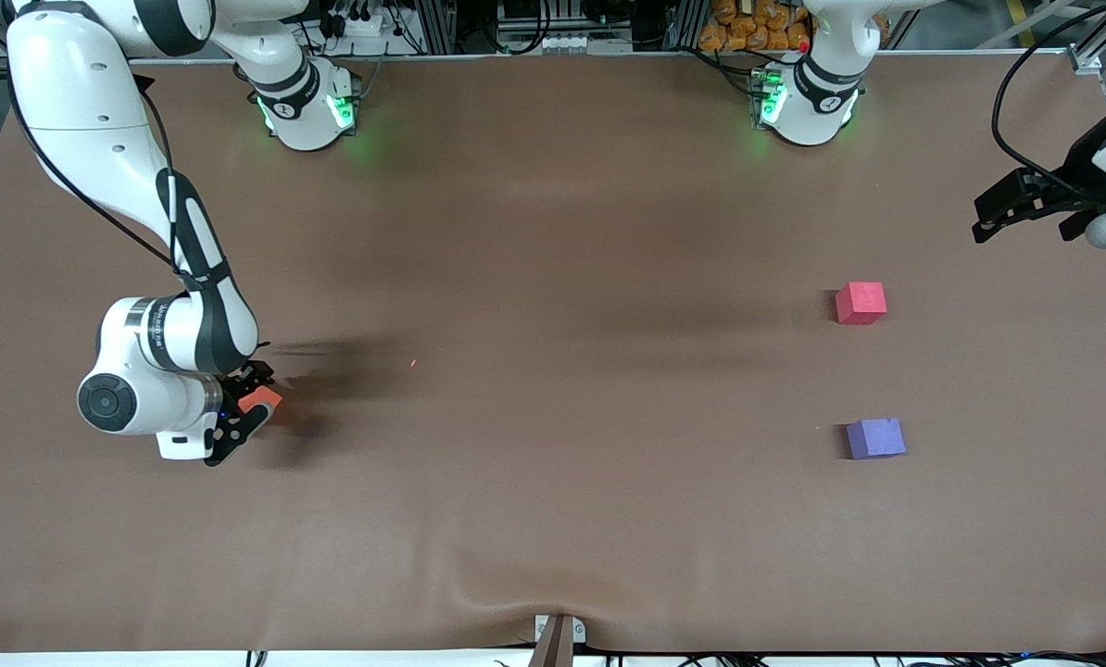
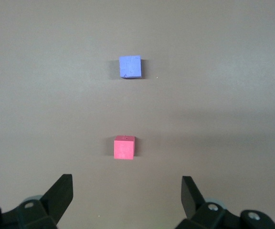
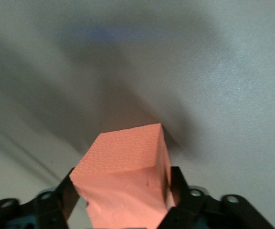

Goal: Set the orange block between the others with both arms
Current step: 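Close the right gripper on the orange cube and lift it, then carry the orange cube toward the table middle while the left gripper approaches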

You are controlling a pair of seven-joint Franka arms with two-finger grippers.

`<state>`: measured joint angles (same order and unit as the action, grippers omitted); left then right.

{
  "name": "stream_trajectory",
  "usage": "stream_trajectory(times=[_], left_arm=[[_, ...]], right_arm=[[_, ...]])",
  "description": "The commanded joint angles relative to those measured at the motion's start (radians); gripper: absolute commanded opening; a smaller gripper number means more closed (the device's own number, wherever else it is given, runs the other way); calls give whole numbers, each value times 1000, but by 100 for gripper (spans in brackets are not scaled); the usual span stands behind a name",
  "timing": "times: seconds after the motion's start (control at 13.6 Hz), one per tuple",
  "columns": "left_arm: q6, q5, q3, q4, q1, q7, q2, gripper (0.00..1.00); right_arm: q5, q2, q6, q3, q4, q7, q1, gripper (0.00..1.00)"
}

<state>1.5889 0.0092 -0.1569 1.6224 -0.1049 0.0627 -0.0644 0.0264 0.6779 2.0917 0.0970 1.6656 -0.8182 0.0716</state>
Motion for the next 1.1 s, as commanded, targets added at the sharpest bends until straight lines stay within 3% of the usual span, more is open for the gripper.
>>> stream_trajectory(times=[0.0,0.29,0.73,1.03], left_arm=[[-9,-5,-1,4,-9,2,-20,100],[-9,-5,-3,1,-9,2,-22,100],[-9,-15,-4,5,-9,-6,-22,100],[2,-64,-1,5,-9,-11,-6,100]], right_arm=[[10,-26,64,1,11,-73,-1,32],[120,-78,50,1,-47,60,75,32],[351,-106,8,3,-52,642,357,32],[408,-81,33,3,-98,1014,526,32]])
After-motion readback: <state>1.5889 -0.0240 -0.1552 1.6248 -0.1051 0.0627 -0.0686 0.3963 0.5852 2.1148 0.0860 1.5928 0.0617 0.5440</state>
